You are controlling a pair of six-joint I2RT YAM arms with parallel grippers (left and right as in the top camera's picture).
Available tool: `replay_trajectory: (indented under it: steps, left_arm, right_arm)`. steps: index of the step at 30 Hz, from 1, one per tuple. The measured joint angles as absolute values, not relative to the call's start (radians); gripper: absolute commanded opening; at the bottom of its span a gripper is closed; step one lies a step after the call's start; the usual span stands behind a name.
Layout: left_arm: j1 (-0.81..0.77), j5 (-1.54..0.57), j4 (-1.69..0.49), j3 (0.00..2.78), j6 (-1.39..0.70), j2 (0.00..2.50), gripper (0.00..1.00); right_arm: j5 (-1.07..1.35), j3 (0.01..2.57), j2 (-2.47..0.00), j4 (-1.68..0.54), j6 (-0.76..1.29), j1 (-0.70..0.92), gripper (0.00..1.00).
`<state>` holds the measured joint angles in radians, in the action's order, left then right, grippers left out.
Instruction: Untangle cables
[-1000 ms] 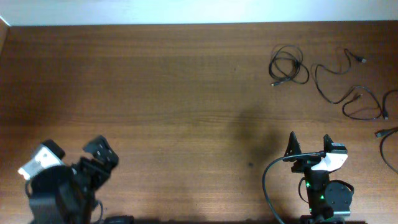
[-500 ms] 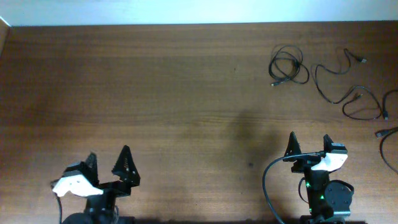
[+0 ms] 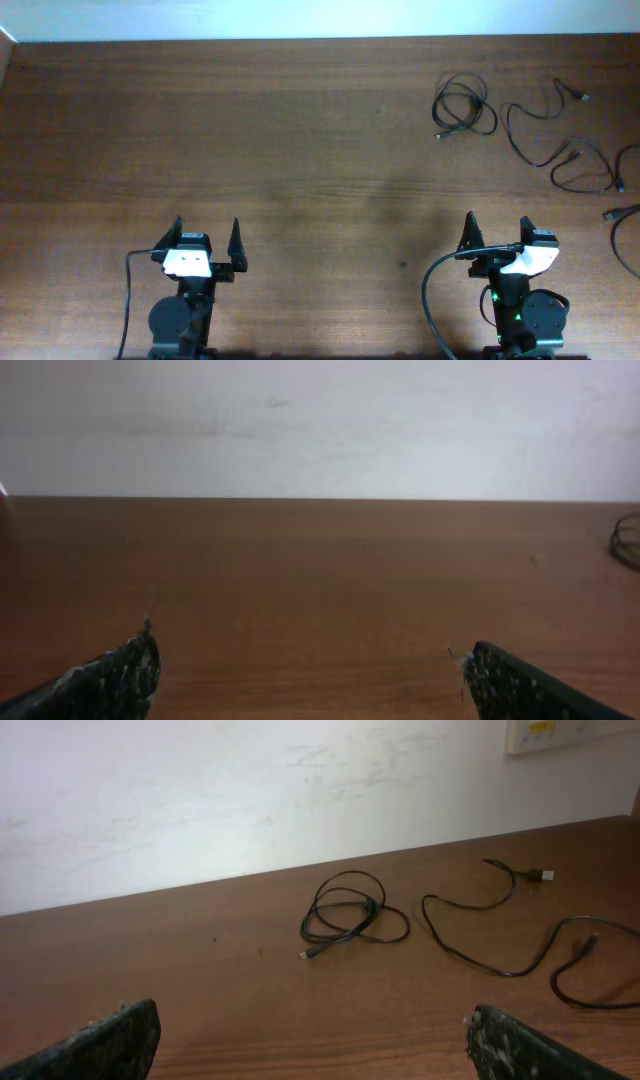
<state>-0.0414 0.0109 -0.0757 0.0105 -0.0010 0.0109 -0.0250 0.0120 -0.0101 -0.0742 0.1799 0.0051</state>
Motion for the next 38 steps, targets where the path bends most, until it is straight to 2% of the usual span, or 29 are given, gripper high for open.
replay_trajectory:
  steps: [38]
  left_arm:
    - [-0.041,0.01,-0.076,0.01,0.053,0.011,0.99]
  right_arm:
    - [-0.025,0.012,-0.01,-0.074,0.18,0.005,0.98]
